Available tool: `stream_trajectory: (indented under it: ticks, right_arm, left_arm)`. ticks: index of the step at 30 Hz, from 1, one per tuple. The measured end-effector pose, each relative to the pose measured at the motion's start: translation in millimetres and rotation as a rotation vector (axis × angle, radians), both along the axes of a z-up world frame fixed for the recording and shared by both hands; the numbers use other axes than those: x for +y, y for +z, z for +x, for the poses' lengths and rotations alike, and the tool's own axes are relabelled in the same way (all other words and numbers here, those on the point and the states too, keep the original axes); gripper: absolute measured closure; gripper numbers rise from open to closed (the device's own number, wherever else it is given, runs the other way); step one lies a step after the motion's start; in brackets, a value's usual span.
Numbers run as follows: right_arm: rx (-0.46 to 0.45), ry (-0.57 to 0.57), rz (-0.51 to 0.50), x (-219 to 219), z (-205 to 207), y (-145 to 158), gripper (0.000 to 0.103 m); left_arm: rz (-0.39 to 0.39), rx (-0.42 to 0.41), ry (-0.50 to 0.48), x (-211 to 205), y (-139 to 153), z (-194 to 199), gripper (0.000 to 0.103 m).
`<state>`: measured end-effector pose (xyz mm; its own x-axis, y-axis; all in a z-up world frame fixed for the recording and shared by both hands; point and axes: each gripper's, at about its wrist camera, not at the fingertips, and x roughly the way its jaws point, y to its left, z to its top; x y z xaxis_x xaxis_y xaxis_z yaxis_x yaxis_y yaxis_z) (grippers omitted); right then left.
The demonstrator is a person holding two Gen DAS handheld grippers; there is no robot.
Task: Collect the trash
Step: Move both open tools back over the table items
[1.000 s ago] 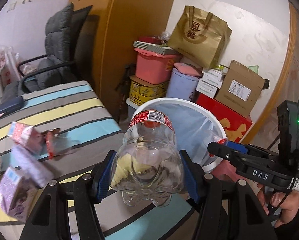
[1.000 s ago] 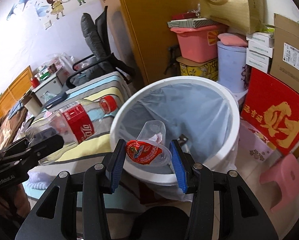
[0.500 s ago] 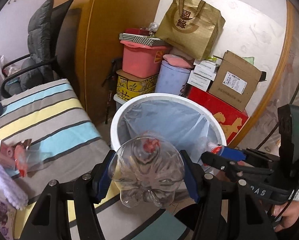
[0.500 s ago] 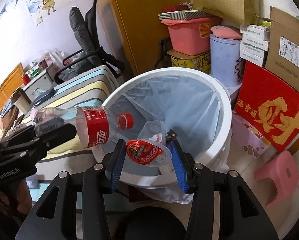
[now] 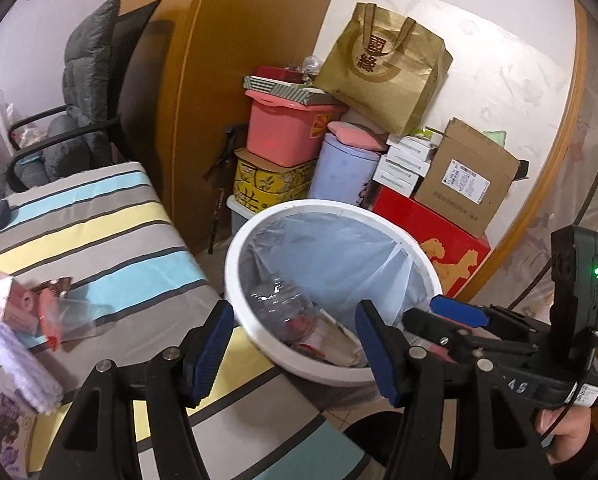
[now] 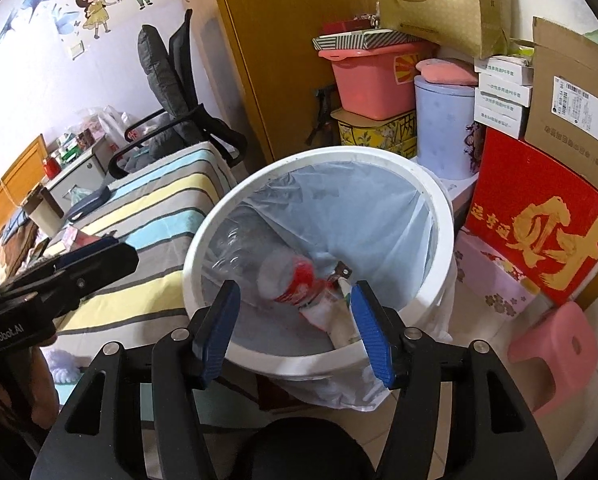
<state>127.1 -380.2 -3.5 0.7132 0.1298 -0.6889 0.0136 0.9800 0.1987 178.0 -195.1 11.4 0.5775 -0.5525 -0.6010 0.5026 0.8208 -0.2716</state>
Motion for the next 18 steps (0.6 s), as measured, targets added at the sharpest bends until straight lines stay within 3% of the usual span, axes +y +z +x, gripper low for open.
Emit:
stream_trajectory:
  ticks: [18]
  right_arm:
    - [-0.014, 0.203, 0.037, 59, -15, 8, 0.043]
  left_arm:
    - [0.06, -0.032, 0.202, 82, -3, -61, 0.04]
